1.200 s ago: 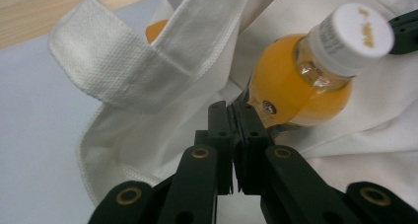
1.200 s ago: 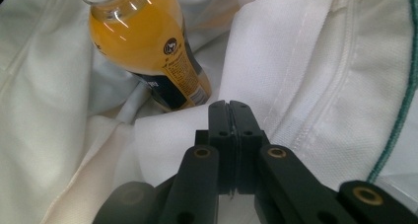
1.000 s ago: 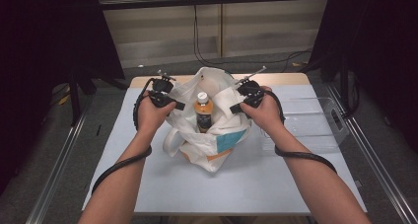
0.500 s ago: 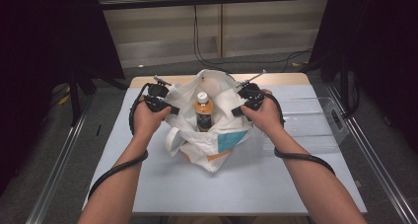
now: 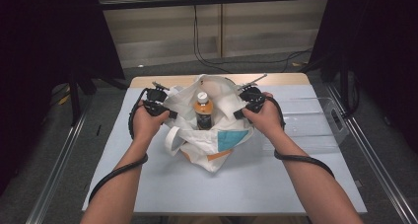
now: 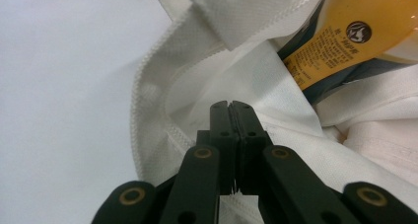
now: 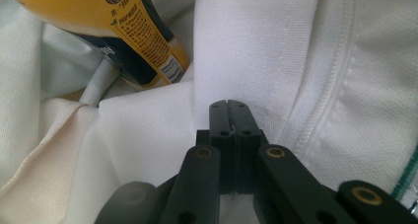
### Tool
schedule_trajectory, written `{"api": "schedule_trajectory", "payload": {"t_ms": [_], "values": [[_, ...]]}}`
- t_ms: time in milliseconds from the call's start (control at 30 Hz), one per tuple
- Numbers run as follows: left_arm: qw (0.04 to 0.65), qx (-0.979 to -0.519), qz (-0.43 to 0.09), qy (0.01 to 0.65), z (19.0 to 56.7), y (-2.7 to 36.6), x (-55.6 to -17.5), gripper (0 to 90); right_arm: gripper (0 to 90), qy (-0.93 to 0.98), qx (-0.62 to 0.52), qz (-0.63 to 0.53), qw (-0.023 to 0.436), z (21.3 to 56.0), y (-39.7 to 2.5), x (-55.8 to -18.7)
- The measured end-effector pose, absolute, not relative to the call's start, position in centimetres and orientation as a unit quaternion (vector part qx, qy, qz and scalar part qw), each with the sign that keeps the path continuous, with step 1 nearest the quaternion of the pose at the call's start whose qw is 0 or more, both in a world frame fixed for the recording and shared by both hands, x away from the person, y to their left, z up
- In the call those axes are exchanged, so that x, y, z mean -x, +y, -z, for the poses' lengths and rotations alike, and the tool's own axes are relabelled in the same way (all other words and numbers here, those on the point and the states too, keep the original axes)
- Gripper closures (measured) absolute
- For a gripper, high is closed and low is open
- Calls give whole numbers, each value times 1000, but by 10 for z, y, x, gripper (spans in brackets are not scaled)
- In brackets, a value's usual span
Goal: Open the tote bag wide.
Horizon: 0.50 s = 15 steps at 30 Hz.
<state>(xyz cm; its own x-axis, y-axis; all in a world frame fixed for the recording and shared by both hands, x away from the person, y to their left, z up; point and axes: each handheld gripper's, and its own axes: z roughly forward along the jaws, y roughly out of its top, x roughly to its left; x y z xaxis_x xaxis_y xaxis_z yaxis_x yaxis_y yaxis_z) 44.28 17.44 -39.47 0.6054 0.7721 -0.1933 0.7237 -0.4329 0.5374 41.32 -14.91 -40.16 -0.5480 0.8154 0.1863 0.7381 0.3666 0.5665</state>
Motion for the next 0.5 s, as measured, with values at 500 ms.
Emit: {"api": "schedule_trajectory", "payload": {"t_ms": [500], "values": [[284, -852, -37, 437, 400, 178, -439, 885, 896, 823, -475, -305, 61, 405, -149, -412]]}}
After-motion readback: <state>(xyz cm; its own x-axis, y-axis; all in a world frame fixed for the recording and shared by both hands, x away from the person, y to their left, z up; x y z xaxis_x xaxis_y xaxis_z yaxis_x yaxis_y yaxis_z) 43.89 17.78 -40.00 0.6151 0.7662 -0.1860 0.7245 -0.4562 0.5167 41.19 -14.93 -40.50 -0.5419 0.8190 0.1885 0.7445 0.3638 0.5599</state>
